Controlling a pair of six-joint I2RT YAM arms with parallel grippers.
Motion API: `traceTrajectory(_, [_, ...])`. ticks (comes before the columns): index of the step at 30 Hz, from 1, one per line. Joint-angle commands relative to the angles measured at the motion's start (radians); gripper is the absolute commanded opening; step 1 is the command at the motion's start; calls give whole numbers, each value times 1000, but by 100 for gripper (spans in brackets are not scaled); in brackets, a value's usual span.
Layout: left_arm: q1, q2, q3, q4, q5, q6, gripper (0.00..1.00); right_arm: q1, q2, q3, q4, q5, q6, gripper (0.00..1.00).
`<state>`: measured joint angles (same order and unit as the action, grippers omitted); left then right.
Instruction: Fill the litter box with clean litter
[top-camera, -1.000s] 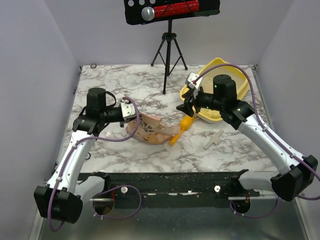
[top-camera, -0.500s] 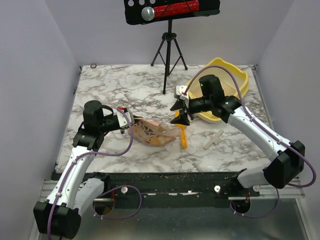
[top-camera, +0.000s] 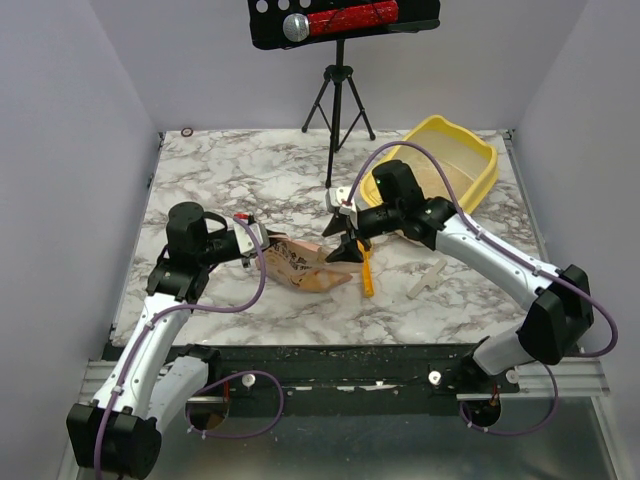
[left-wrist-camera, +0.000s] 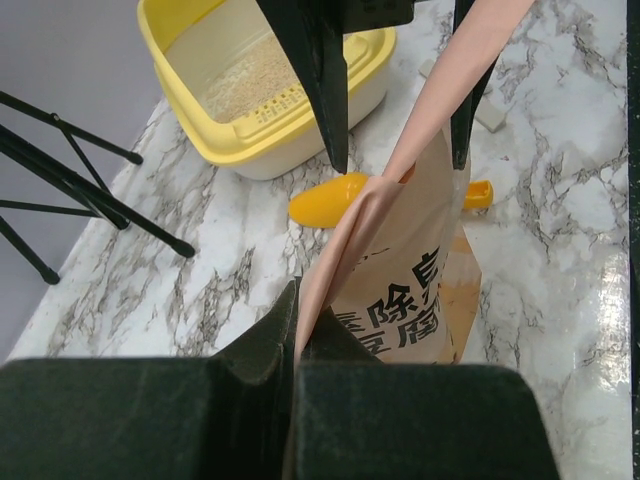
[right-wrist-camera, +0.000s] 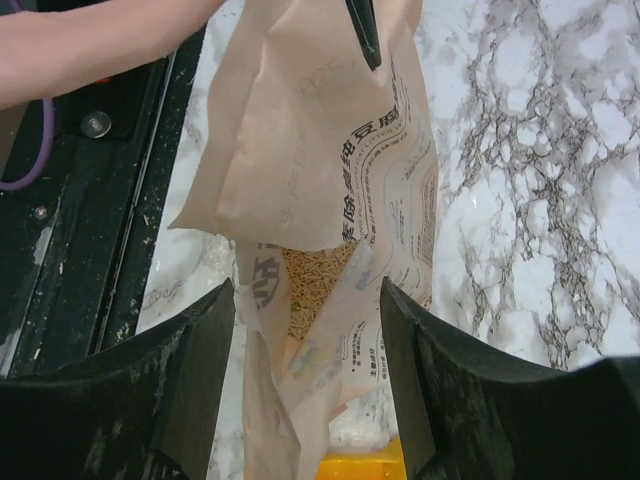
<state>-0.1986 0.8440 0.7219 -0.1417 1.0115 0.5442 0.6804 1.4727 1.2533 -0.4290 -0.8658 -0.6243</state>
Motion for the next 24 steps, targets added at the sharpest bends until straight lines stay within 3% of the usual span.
traceTrajectory(1, [-18, -36, 8, 137, 65, -10, 0, 13, 41, 8, 67, 2, 29, 68])
traceTrajectory(13, [-22, -51, -6, 182, 32, -27, 0, 41, 101, 3, 38, 5, 12, 67])
traceTrajectory(24, [-35, -82, -24, 217, -8, -49, 0, 44, 112, -31, 4, 152, -11, 64])
